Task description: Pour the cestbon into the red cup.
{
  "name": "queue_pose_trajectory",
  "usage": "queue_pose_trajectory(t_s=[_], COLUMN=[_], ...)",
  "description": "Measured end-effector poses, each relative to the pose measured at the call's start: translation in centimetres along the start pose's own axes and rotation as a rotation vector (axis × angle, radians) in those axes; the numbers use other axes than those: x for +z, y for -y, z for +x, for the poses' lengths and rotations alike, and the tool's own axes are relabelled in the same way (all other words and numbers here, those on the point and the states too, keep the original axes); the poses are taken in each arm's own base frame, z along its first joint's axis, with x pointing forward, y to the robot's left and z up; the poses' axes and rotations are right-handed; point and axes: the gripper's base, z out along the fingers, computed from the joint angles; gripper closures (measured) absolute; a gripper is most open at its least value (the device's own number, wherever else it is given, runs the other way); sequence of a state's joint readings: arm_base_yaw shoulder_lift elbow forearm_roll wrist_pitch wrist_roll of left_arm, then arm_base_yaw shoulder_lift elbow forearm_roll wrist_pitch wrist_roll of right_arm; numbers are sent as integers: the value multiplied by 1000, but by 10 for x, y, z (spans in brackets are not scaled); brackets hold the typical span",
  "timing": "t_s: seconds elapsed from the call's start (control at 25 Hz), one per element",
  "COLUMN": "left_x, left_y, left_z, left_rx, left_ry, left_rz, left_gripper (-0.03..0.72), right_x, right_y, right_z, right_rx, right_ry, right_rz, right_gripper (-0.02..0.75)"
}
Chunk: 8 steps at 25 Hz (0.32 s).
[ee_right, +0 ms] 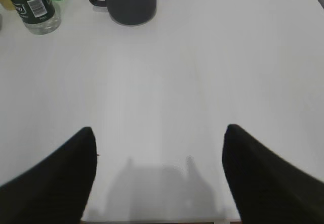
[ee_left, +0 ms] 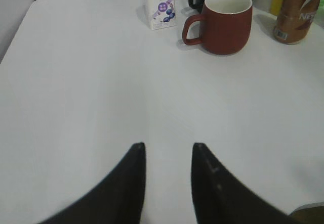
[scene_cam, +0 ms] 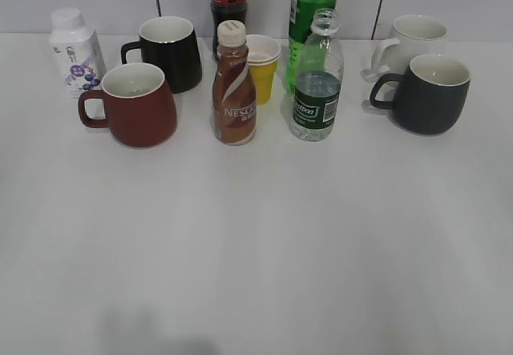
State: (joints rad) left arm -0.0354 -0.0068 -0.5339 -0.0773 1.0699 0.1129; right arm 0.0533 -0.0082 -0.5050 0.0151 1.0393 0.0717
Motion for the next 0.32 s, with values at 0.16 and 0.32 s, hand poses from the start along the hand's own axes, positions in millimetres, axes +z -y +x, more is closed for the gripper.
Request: queue_pose_trajectory(t_s=[0.16,0.32], left_x=[0,0], left_y=[0,0], left_z=[0,0], left_rx=[0,0], left_ry=[0,0], left_rz=[0,0], left_gripper=[452,452], right_x=[0,0], right_y=[0,0], right_z=[0,0], right_rx=[0,0], right_ry=[0,0], right_rz=[0,0], right_gripper=[158,160])
